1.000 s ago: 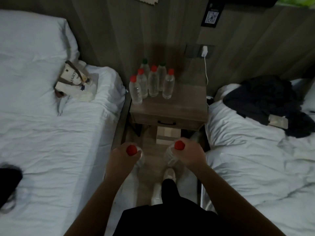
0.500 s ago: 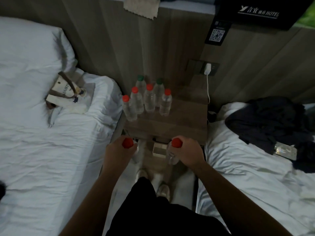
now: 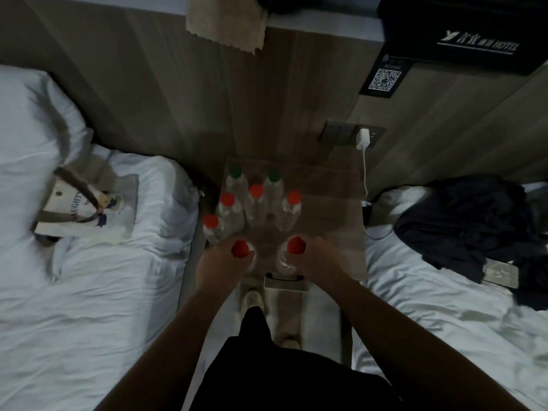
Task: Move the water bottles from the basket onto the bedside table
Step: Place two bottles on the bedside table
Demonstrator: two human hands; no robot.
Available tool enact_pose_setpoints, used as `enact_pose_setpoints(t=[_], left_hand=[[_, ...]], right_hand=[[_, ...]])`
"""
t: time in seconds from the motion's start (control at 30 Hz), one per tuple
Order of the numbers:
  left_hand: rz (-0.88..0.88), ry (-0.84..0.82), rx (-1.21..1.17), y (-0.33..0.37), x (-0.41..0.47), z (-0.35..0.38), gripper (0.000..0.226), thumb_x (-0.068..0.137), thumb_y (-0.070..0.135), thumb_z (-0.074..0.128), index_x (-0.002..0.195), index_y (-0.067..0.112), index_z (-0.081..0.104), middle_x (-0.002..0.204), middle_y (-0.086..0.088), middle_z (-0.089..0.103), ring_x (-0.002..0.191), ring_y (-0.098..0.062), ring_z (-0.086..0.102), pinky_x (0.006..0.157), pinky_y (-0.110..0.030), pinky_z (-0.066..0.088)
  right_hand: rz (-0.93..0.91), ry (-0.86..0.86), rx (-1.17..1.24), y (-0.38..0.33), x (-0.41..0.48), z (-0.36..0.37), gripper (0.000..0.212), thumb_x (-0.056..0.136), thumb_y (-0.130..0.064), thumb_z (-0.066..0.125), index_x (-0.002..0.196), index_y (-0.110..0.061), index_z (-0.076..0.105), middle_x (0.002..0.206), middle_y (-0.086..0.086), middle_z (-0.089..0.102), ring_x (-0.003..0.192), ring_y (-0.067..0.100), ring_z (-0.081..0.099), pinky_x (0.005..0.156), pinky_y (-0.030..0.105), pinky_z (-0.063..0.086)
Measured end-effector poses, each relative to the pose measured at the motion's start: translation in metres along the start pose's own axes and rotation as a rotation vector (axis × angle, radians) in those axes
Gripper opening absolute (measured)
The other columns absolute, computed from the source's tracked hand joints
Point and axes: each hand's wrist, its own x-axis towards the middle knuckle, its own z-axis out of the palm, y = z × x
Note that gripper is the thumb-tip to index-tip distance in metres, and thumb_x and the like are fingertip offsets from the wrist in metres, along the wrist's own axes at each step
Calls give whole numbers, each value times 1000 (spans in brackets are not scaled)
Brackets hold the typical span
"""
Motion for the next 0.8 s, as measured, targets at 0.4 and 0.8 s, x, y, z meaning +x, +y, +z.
enact_pose_setpoints(t=[0.4,0.8], left_hand=[[161,-177,81,-11,74,8,18,85,34,60,101,26,62,83,8,63,79,-11,62,71,-28,51],[133,-153,21,-25,97,22,23,86,36,60,107,26,59,91,8,65,83,-10,61,74,-28,51]], right_hand=[[42,-38,66,-37,69,7,41,70,-43,65,108,-28,63,103,3,70,98,24,65,86,40,52],[-24,-108,148,-34,96,12,33,83,-24,68,113,-15,63,113,5,66,103,17,60,85,22,43]])
